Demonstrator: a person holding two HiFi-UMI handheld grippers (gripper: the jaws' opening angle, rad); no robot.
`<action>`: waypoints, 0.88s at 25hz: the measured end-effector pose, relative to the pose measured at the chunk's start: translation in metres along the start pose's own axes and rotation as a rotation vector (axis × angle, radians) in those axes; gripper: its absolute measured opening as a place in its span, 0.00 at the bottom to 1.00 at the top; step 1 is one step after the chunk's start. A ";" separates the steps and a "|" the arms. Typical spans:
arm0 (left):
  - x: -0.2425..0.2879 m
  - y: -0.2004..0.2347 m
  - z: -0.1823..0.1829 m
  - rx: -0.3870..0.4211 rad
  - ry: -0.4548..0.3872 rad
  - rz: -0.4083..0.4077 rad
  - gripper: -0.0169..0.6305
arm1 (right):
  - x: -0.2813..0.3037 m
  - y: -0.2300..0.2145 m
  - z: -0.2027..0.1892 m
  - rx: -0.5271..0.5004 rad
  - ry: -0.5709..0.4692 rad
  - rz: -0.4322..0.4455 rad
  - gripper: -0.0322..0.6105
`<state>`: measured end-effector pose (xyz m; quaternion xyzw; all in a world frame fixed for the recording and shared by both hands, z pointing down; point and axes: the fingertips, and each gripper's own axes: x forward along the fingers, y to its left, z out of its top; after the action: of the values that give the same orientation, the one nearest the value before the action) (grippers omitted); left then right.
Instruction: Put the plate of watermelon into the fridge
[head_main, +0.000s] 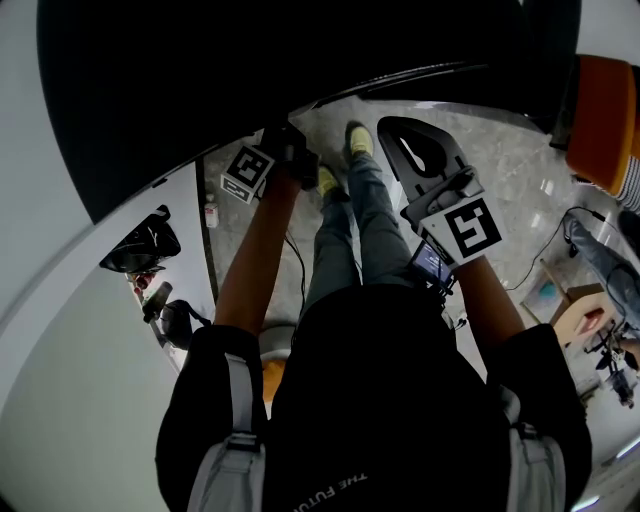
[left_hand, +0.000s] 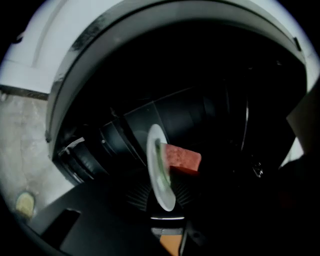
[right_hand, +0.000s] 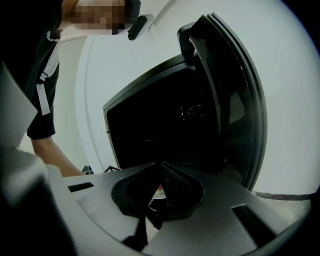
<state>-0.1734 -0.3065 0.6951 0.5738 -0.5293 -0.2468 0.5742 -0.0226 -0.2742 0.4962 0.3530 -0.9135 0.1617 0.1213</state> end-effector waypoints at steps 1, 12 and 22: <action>0.000 -0.003 -0.001 0.033 0.006 -0.017 0.21 | -0.001 -0.001 0.000 -0.001 0.001 0.000 0.07; -0.003 -0.020 -0.033 0.512 0.251 -0.131 0.60 | 0.004 0.006 0.001 0.003 -0.001 0.026 0.07; -0.006 0.007 -0.054 0.896 0.456 0.002 0.56 | -0.001 0.009 -0.013 0.016 0.057 0.050 0.07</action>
<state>-0.1298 -0.2781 0.7110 0.8028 -0.4448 0.1369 0.3728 -0.0266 -0.2621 0.5062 0.3264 -0.9168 0.1820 0.1405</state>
